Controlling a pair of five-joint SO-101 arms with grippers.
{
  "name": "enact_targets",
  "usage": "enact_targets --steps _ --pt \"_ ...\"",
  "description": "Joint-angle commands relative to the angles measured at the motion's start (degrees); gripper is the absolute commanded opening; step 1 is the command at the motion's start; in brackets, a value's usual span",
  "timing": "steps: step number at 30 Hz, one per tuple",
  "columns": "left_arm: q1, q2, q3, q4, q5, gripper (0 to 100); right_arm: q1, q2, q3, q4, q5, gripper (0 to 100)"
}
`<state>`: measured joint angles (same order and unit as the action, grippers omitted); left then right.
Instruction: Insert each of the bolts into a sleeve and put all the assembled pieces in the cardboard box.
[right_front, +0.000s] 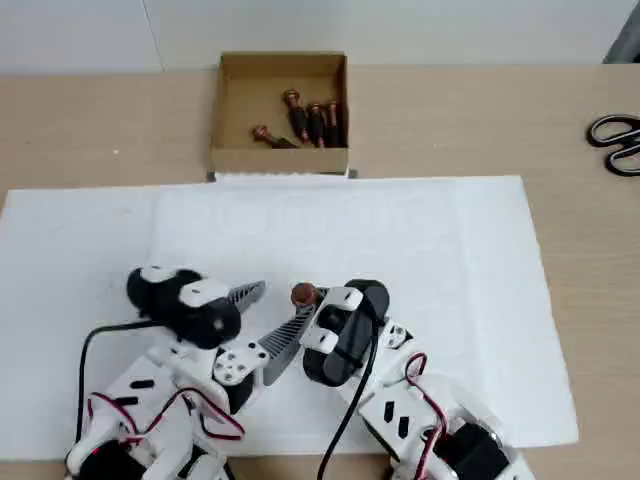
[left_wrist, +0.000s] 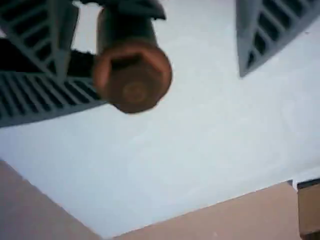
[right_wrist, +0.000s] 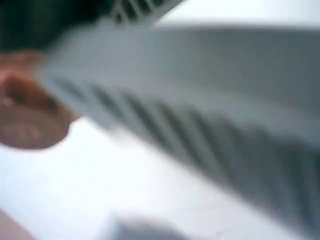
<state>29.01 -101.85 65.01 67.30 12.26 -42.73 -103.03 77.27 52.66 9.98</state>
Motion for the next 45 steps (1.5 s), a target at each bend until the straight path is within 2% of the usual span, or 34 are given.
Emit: enact_targets --steps 1,3,6,7,14,20,25,29,37,45 --pt "-0.5 0.2 -6.5 -0.1 0.8 21 1.4 -0.4 -1.0 -2.0 0.3 0.3" --pt "-0.5 0.3 -9.1 0.0 1.1 17 1.5 -0.5 -1.0 -2.1 0.1 0.3" --pt "-2.7 0.1 -10.1 0.0 1.0 2 1.6 -0.5 -1.1 -1.9 0.1 0.3" --pt "-4.6 0.0 -10.0 0.2 1.0 0 1.7 -0.6 -1.1 -1.8 0.2 0.3" --pt "-19.7 -0.1 -0.1 -0.3 0.9 1 8.1 -0.7 -1.1 -1.8 0.0 0.3" --pt "-26.6 -0.2 14.8 -6.9 0.4 1 13.3 -0.7 -1.1 -1.8 -0.2 0.3" --pt "-27.5 -0.2 25.7 -16.9 -6.2 1 17.3 -0.7 -1.1 -1.8 -2.3 0.3" --pt "-27.4 -0.2 30.5 -22.0 -7.8 1 19.7 -0.7 -1.0 -1.7 -4.6 0.3" --pt "-27.5 -0.1 31.4 -19.3 -11.0 1 24.8 -0.7 -0.8 -1.5 -10.7 0.3" --pt "-27.1 -0.2 31.3 -18.7 -11.4 1 25.5 -0.7 -1.1 3.8 -13.1 0.3"
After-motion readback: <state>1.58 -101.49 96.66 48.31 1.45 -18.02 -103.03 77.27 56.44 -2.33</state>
